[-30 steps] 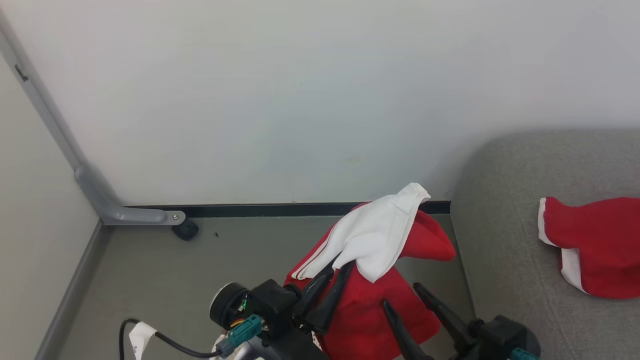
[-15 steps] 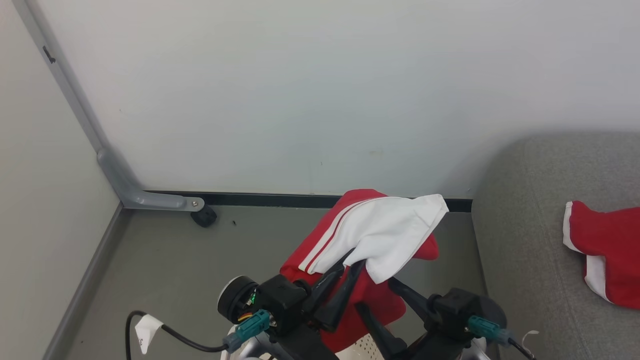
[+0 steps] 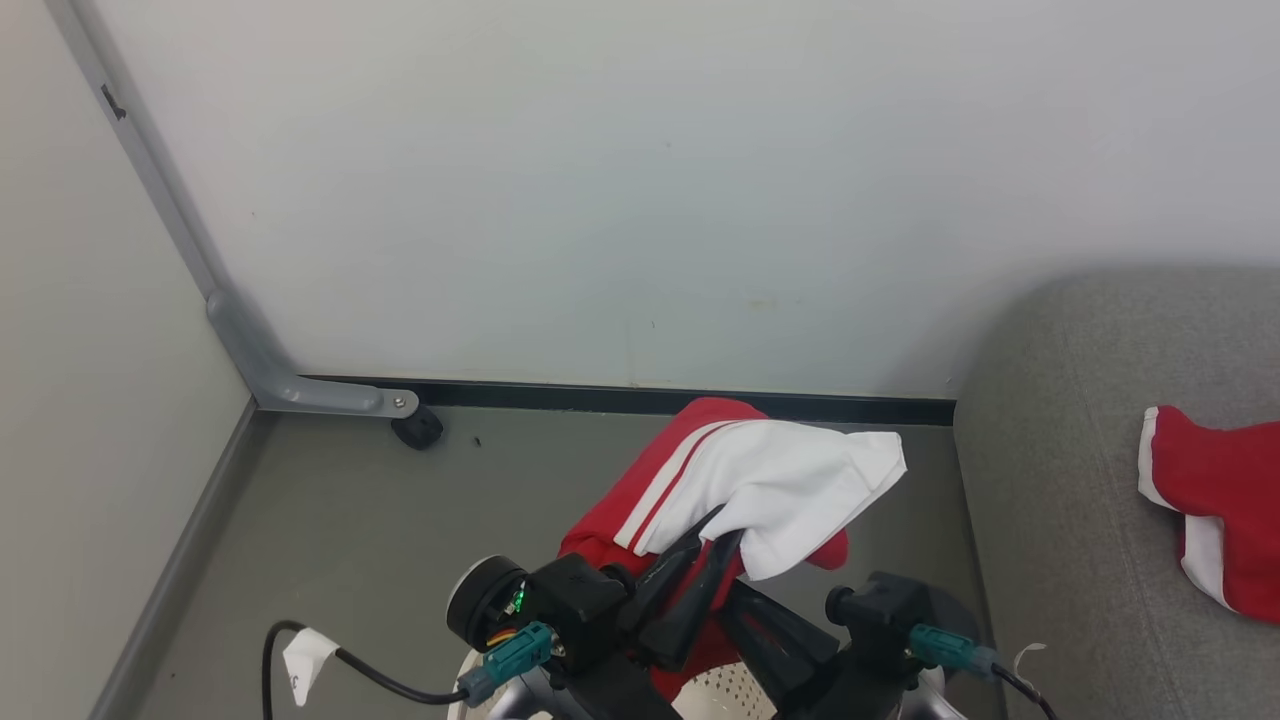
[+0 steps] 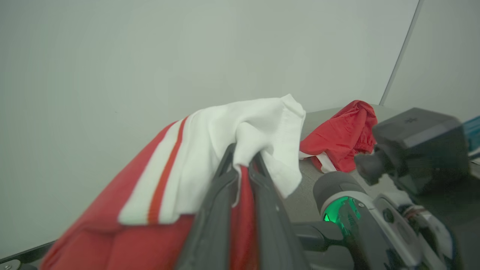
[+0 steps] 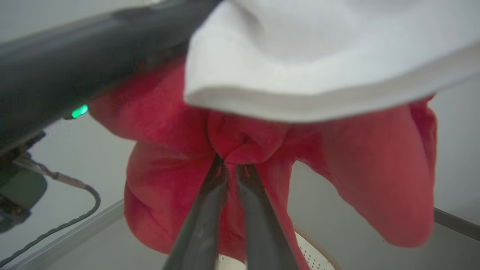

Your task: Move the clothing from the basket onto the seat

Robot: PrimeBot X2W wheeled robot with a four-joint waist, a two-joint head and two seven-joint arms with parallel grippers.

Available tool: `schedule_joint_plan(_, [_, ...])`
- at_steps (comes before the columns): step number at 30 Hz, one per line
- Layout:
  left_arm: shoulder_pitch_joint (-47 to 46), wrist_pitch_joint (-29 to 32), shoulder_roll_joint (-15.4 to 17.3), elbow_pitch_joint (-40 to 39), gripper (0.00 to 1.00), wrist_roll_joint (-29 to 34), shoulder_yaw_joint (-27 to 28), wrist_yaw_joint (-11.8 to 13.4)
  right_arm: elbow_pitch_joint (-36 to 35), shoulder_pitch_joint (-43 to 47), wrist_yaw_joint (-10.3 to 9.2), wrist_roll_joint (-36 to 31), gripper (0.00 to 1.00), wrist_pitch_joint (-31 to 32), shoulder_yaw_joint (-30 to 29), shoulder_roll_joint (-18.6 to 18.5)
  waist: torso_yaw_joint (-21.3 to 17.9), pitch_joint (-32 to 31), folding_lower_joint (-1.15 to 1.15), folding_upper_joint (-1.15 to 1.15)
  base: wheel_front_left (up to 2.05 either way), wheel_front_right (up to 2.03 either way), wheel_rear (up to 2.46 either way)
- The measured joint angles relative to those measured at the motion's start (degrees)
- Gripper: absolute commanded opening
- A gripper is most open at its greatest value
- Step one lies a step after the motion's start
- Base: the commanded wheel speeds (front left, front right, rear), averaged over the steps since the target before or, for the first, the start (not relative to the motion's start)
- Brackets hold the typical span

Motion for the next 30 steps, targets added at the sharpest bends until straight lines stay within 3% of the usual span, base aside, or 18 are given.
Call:
schedule_joint_plan(7, [0.0, 0.3, 0.0, -0.2, 0.0, -0.1, 0.0, 0.0, 0.7, -0.4, 0.01, 1.0, 0.0, -2.6, -0.4, -0.8, -0.1, -0.1, 0.0, 0.0, 0.0, 0.0, 0.0])
schedule_joint_plan(8, [0.0, 0.4, 0.0, -0.2, 0.12, -0.1, 0.0, 0.0, 0.8, -0.5, 0.01, 1.0, 0.0, -3.0, -0.4, -1.0, -0.2, -0.2, 0.0, 0.0, 0.0, 0.0, 0.0])
schedule_joint_plan(9, [0.0, 0.5, 0.0, -0.2, 0.45, -0.1, -0.1, 0.0, 0.9, -0.6, 0.01, 1.0, 0.0, -3.1, -0.5, -1.1, -0.2, -0.2, 0.0, 0.0, 0.0, 0.0, 0.0])
schedule_joint_plan(10, [0.0, 0.7, 0.0, -0.3, 0.85, -0.1, -0.1, 0.0, 1.1, -0.9, 0.01, 1.0, 0.0, -3.6, -0.7, -1.2, -0.3, -0.2, 0.0, 0.0, 0.0, 0.0, 0.0])
schedule_joint_plan(11, [0.0, 0.8, 0.1, -0.3, 1.0, -0.1, -0.1, 0.0, 1.3, -1.2, 0.01, 1.1, 0.0, -3.9, -0.9, -1.3, -0.3, -0.3, 0.0, 0.0, 0.0, 0.0, 0.0])
schedule_joint_plan(19, [0.3, 1.2, 0.3, -1.0, 1.0, -0.1, -0.6, 0.1, 2.8, -2.6, 0.01, 1.5, 0.0, -6.8, -3.4, -1.7, -0.7, -0.5, 0.0, 0.0, 0.0, 0.0, 0.0])
schedule_joint_plan(30, [3.7, 1.3, 3.2, -2.7, 1.0, 1.0, -1.3, 0.7, 4.1, -3.7, -0.56, 2.1, 0.0, -9.1, -7.5, -2.7, -2.0, -0.6, 0.0, 0.0, 0.0, 0.0, 0.0])
